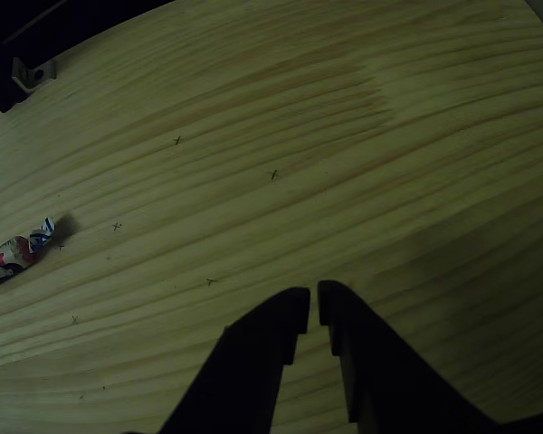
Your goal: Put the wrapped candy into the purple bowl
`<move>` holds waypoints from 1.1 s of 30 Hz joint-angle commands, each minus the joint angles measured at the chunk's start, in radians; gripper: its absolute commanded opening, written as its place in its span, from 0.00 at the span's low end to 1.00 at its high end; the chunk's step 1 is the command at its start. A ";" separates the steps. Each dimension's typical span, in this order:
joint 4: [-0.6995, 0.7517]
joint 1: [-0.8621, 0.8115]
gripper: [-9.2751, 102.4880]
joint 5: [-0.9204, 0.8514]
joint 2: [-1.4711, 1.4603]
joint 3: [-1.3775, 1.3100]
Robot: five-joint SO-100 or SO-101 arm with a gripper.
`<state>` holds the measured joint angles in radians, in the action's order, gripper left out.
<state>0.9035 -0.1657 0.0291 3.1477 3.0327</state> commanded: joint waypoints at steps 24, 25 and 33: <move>-0.012 -0.003 0.08 0.009 0.008 -0.015; -0.012 0.003 0.08 0.003 0.008 -0.015; -0.012 0.002 0.08 0.003 0.008 -0.015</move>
<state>0.9035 -0.1657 0.0291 3.1477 3.0327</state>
